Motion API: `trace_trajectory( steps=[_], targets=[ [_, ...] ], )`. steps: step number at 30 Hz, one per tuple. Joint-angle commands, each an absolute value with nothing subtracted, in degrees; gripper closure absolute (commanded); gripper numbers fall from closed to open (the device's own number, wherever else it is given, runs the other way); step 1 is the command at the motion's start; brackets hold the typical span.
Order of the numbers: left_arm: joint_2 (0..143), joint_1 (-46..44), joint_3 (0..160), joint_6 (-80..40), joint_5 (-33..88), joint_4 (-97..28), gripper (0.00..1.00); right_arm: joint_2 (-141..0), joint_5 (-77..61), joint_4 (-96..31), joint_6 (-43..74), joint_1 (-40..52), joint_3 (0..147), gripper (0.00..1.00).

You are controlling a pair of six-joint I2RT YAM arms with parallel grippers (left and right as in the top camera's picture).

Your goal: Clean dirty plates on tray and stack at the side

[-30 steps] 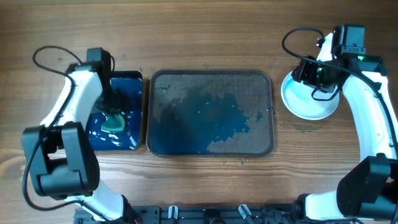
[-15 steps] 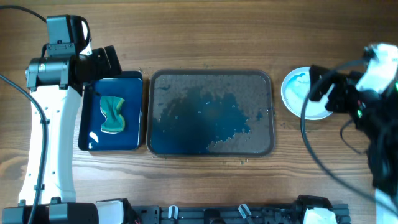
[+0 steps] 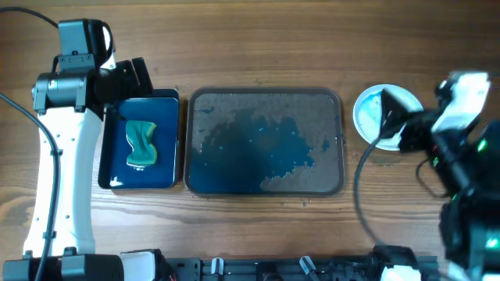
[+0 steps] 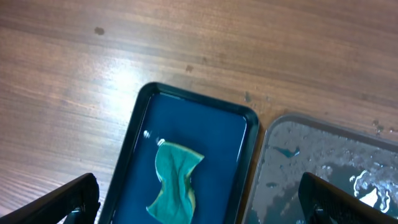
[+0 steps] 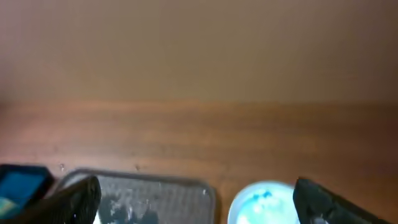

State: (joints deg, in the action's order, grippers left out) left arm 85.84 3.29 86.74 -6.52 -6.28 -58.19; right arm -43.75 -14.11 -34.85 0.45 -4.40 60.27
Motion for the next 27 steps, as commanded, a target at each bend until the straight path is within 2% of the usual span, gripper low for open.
trace_trajectory(
  steps=[1, 4, 8, 16, 19, 21, 27],
  targets=[
    [86.04, 3.27, 86.80, -6.83, -5.80, -57.91, 0.00, -29.69, -14.70, -26.28, -6.46, -2.70, 42.68, 0.00],
    [86.04, 3.27, 86.80, -6.83, -5.80, -57.91, 0.00, -14.06, -15.49, -13.23, -5.80, -2.68, 23.00, 0.00],
    [86.04, 3.27, 86.80, -6.83, -5.80, -57.91, 0.00, -3.40, -16.91, -2.83, -5.39, -2.39, 8.34, 0.00],
    [86.04, 3.27, 86.80, -6.83, -5.80, -57.91, 0.00, -0.16, -16.84, 8.84, -3.84, -2.04, 0.21, 0.00],
    [86.04, 3.27, 86.80, -6.83, -5.80, -57.91, 0.00, -0.16, -16.82, 7.01, -2.94, -2.04, 0.25, 0.00],
    [86.04, 3.27, 86.80, -6.83, -5.80, -57.91, 0.00, -0.16, -16.80, 0.84, -2.00, -2.04, 0.25, 0.00],
    [86.04, 3.27, 86.80, -6.83, -5.80, -57.91, 0.00, -0.27, -16.62, 1.32, -1.34, -2.04, 0.30, 0.00]
  ],
)
